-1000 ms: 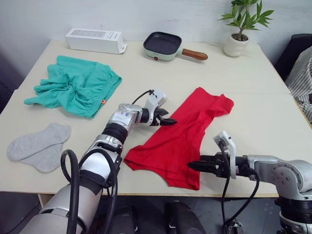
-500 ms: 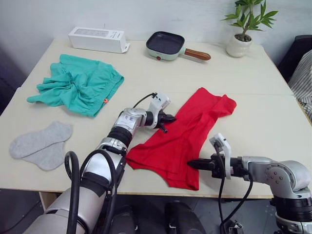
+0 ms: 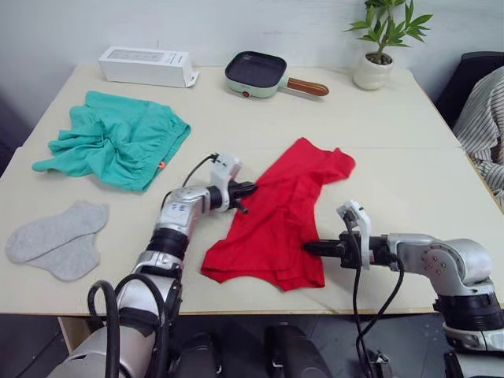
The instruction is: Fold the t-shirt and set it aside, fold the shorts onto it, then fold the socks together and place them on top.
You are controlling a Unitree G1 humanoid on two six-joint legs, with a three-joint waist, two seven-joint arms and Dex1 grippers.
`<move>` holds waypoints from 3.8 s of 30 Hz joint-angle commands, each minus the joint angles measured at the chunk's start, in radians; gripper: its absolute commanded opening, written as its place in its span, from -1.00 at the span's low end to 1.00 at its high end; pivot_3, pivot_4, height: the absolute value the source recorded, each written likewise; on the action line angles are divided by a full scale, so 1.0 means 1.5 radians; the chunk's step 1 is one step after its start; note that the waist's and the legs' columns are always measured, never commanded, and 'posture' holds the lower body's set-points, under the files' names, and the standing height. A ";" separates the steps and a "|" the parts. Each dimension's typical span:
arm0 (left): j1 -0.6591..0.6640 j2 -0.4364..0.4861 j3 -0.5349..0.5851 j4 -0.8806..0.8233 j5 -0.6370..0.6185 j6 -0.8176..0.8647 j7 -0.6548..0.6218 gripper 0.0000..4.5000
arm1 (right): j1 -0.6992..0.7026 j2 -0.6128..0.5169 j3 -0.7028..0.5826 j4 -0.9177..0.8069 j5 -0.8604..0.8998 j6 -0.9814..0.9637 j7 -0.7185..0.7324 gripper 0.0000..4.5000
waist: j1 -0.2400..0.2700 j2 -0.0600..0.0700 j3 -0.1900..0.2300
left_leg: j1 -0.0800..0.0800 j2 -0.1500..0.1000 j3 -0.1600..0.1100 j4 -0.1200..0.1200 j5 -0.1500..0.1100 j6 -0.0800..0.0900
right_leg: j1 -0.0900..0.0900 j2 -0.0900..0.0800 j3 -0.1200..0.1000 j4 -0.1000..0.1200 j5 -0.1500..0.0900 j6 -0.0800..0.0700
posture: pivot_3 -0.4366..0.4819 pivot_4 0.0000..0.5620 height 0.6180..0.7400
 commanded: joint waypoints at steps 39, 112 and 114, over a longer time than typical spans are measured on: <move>0.340 0.359 -0.005 -0.333 0.054 -0.393 -0.125 0.75 | -0.018 -0.106 0.049 0.196 -0.282 -0.755 0.291 0.74 | 0.003 0.001 0.000 | -0.001 0.000 0.004 -0.005 0.000 0.001 | -0.001 -0.002 0.000 -0.008 0.002 0.000 | -0.05 -0.47 1.00; 0.375 0.415 -0.209 -0.227 0.036 -0.874 -0.146 -0.99 | -0.014 -0.136 0.284 0.178 -0.359 -1.201 0.407 -1.00 | -0.005 0.009 -0.015 | 0.030 0.003 0.006 -0.023 -0.005 -0.004 | 0.022 -0.004 0.001 -0.014 -0.007 -0.007 | -0.05 -0.47 1.00; 0.407 0.430 -0.201 -0.265 0.016 -0.864 -0.155 -0.99 | 0.024 -0.159 0.276 0.099 -0.340 -1.140 0.402 -1.00 | -0.005 0.009 -0.014 | 0.029 0.003 0.006 -0.024 -0.006 -0.004 | 0.021 -0.004 0.001 -0.014 -0.009 -0.007 | -0.05 -0.47 1.00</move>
